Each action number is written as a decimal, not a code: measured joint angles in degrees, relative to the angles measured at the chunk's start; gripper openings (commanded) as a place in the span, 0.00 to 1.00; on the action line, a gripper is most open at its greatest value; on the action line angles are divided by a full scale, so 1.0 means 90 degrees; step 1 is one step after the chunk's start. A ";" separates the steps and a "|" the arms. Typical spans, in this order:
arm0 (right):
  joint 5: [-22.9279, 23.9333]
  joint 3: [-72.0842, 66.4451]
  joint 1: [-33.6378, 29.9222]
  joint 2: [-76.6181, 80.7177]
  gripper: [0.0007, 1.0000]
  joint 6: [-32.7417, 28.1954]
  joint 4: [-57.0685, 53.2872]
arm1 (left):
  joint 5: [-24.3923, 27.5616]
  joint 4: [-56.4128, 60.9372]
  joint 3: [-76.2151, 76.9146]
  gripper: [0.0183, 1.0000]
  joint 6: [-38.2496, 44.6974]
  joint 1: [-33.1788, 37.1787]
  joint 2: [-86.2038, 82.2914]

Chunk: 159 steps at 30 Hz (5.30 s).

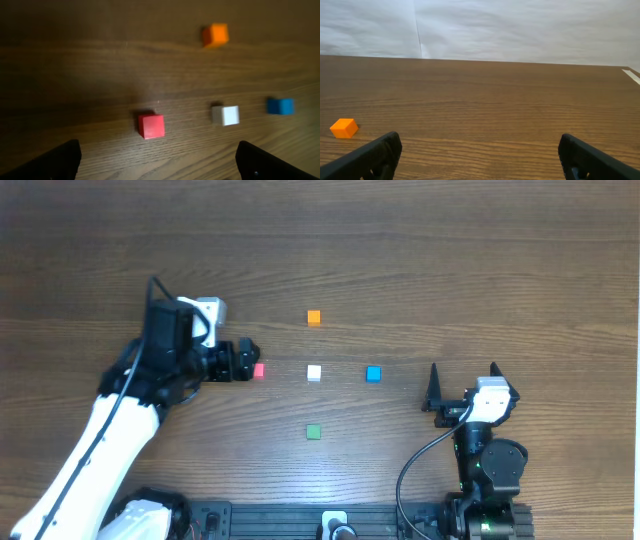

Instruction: Stack Cubes

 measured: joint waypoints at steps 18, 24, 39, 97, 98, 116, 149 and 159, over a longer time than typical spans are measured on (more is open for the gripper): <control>0.0002 0.0000 0.0000 0.0000 0.99 0.0000 0.0000 | -0.1717 0.0452 0.0741 1.00 -0.0850 -0.1600 0.2812; 0.0002 0.0000 0.0000 0.0000 0.99 0.0002 0.0000 | -0.1906 0.0284 0.0806 0.99 -0.1086 -0.1651 0.2936; 0.0002 0.0000 0.0000 0.0000 0.99 0.0002 0.0000 | -0.1994 -0.0022 0.0811 0.89 -0.1372 -0.1651 0.2936; 0.0002 0.0000 0.0000 0.0000 0.99 -0.0002 0.0000 | -0.1996 0.0056 0.0811 0.09 -0.1717 -0.1661 0.3242; 0.0002 0.0000 0.0000 0.0000 0.99 0.0000 0.0000 | -0.1999 0.0032 0.0811 0.09 -0.1802 -0.1671 0.3237; 0.0002 0.0000 0.0000 0.0000 0.99 0.0000 0.0000 | -0.2696 -0.1955 0.2931 0.02 -0.3427 -0.3198 0.2397; 0.0002 0.0000 0.0000 0.0000 0.99 0.0000 0.0000 | -0.2611 -0.1729 0.3376 0.02 -0.3847 -0.3755 0.4384; 0.0002 0.0000 0.0000 0.0000 0.99 -0.0002 0.0000 | -0.2611 -0.1700 0.3376 0.02 -0.3847 -0.3755 0.4415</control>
